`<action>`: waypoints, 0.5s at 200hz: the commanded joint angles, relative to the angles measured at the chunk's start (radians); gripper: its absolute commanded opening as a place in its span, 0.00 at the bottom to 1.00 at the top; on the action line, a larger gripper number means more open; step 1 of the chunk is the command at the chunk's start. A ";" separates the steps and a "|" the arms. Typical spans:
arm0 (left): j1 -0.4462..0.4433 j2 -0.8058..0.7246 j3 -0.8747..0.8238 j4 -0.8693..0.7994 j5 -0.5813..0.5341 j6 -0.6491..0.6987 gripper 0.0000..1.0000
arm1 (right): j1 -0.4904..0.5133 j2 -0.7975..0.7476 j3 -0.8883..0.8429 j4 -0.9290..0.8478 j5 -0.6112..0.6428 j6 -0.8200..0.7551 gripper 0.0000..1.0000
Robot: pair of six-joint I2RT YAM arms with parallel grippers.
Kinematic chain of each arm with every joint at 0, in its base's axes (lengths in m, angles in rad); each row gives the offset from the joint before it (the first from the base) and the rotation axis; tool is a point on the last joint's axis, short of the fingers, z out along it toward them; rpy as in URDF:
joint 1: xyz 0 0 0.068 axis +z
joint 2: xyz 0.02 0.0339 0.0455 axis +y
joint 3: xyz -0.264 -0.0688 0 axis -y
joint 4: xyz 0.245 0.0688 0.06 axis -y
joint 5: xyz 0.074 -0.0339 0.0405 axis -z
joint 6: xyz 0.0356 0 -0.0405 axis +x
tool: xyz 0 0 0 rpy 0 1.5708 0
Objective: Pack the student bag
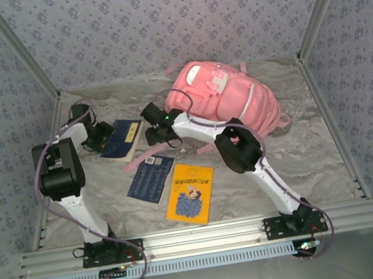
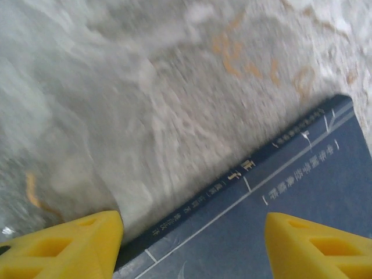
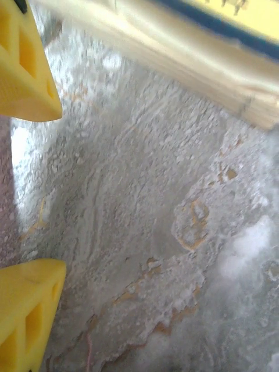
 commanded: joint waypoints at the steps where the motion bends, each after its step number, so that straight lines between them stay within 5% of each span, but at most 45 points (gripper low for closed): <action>1: -0.071 0.009 -0.078 -0.132 0.133 -0.069 0.65 | -0.001 -0.060 -0.016 0.143 -0.202 0.060 0.64; 56: -0.095 -0.043 -0.136 -0.108 0.170 -0.089 0.64 | -0.020 0.003 0.034 0.222 -0.404 0.214 0.66; 100: -0.110 -0.053 -0.162 -0.074 0.201 -0.106 0.62 | -0.022 0.081 0.112 0.188 -0.415 0.254 0.67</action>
